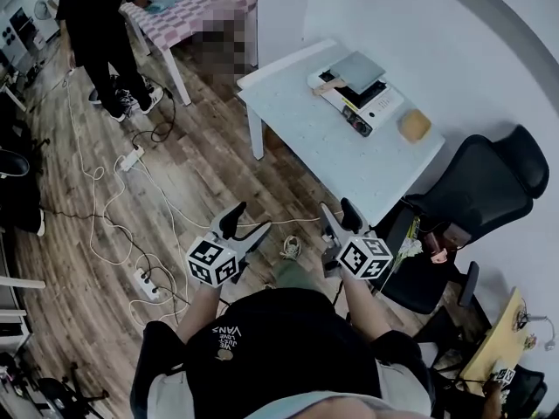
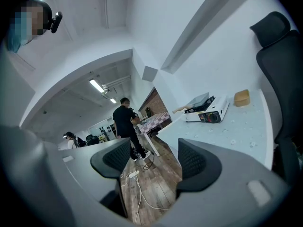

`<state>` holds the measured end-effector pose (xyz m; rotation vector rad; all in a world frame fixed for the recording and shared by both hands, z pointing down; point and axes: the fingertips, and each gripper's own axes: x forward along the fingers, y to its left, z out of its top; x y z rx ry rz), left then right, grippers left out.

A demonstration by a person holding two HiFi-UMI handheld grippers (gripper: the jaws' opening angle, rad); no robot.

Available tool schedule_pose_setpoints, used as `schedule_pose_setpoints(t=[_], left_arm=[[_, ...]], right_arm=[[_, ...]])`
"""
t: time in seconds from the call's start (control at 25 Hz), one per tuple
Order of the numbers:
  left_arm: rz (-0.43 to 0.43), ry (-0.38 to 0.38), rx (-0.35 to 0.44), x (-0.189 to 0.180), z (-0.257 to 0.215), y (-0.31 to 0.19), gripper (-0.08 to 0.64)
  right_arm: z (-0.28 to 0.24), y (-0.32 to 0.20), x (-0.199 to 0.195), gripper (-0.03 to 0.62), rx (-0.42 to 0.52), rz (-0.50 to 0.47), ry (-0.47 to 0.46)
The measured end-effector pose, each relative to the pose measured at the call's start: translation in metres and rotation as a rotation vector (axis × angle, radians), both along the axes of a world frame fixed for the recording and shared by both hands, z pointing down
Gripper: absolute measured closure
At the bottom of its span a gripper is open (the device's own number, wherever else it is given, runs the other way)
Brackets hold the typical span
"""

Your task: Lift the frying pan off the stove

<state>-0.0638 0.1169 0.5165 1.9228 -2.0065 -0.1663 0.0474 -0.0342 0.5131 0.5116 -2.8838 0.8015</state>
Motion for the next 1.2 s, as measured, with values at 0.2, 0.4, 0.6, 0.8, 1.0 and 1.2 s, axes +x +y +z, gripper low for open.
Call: schedule_pose_setpoints(t=[0.2,0.4,0.6,0.8,1.0,1.2], left_arm=[[0.007,-0.003,-0.026,-0.024,0.004,-0.032,0.245],[0.015,-0.013,-0.031,-0.047,0.001,-0.085,0.245],[0.026,-0.023,-0.042,-0.071,-0.001,-0.141,0.245],[0.041,-0.032,-0.052,-0.092,-0.003,-0.192,0.245],[0.083,-0.059,-0.069,-0.108,-0.004,-0.233,0.245],[0.115,-0.061,-0.063,-0.131,-0.01,-0.265,0.245]], right_arm=[[0.001,-0.038,-0.025,0.285,-0.013,0.014,-0.021],[0.004,-0.086,-0.046,0.285,-0.024,0.012,-0.03],[0.007,-0.133,-0.066,0.285,-0.038,0.011,-0.042],[0.01,-0.172,-0.084,0.285,-0.06,-0.003,-0.051],[0.019,-0.2,-0.101,0.286,-0.076,-0.03,-0.041],[0.022,-0.214,-0.115,0.287,-0.095,-0.025,-0.041]])
